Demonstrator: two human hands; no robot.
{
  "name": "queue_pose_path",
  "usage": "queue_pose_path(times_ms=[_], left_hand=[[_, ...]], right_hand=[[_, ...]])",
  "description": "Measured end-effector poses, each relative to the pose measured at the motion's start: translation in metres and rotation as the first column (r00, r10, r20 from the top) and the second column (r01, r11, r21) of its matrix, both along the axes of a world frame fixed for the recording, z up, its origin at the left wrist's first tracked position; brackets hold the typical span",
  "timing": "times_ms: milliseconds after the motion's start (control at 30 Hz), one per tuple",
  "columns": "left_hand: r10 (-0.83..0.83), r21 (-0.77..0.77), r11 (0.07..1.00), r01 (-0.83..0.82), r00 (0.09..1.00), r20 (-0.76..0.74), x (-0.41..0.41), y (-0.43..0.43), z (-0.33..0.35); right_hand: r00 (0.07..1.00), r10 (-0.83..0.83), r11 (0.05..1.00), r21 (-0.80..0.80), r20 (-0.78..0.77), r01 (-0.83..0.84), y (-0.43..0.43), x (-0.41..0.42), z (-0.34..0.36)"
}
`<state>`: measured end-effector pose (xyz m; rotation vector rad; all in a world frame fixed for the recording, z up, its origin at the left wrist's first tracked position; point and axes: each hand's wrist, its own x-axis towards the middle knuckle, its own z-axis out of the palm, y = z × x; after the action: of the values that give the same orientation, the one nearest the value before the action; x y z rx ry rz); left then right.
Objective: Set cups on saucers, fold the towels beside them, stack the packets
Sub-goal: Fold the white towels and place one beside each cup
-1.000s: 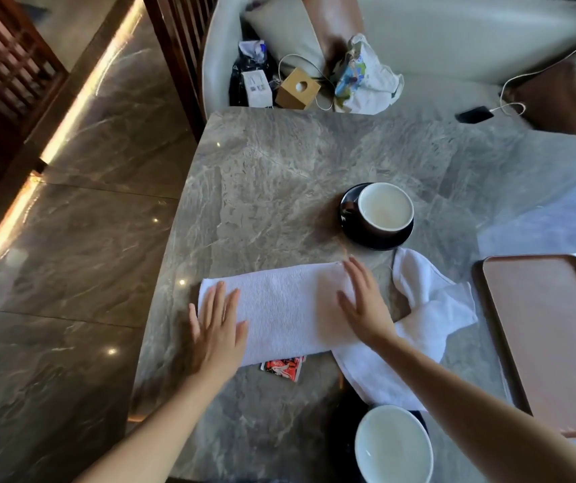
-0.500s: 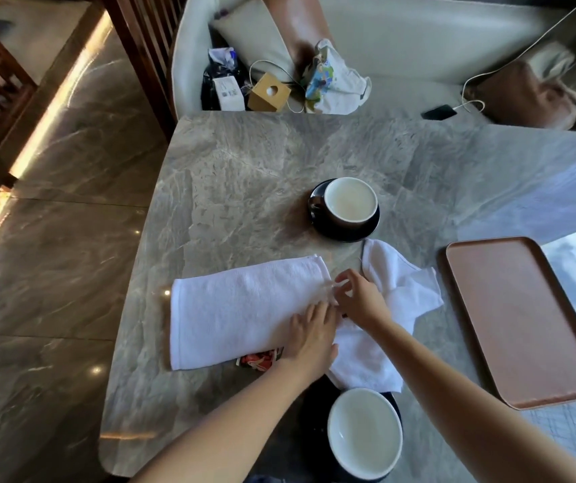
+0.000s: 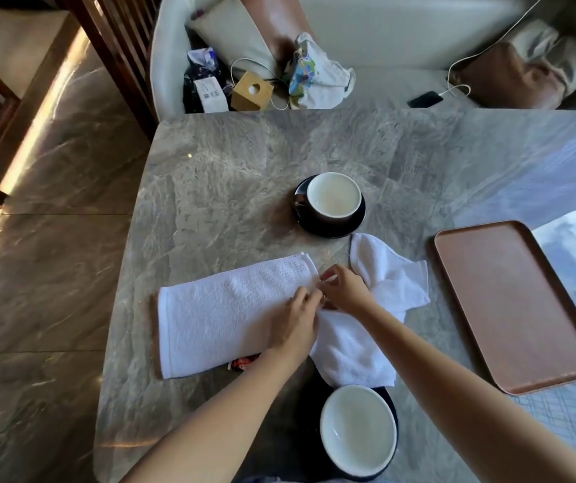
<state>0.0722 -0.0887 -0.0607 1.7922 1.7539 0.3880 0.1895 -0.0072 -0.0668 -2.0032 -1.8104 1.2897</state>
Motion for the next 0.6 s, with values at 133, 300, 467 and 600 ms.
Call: queue_pose_path(times_ms=[133,300,467,600], left_hand=[[0.007,0.023,1.0,-0.008,0.999,0.053,-0.004,-0.003,0.002],[-0.022,0.045,0.999,0.019,0.996,0.084,-0.008,-0.009,0.005],[0.007,0.064,0.998,-0.016,0.99,0.143,-0.015,-0.015,0.012],[0.053,0.129,0.988,-0.082,0.975,0.218,-0.021,-0.021,0.022]], right_hand=[[0.988,-0.098,0.992,-0.086,-0.118,0.088,0.003,-0.004,0.002],[0.976,-0.161,0.981,-0.129,-0.147,0.142,0.001,-0.008,0.008],[0.916,-0.301,0.93,-0.295,-0.267,0.22,0.007,-0.018,0.021],[0.891,-0.324,0.896,-0.407,-0.319,0.18,0.014,-0.024,0.028]])
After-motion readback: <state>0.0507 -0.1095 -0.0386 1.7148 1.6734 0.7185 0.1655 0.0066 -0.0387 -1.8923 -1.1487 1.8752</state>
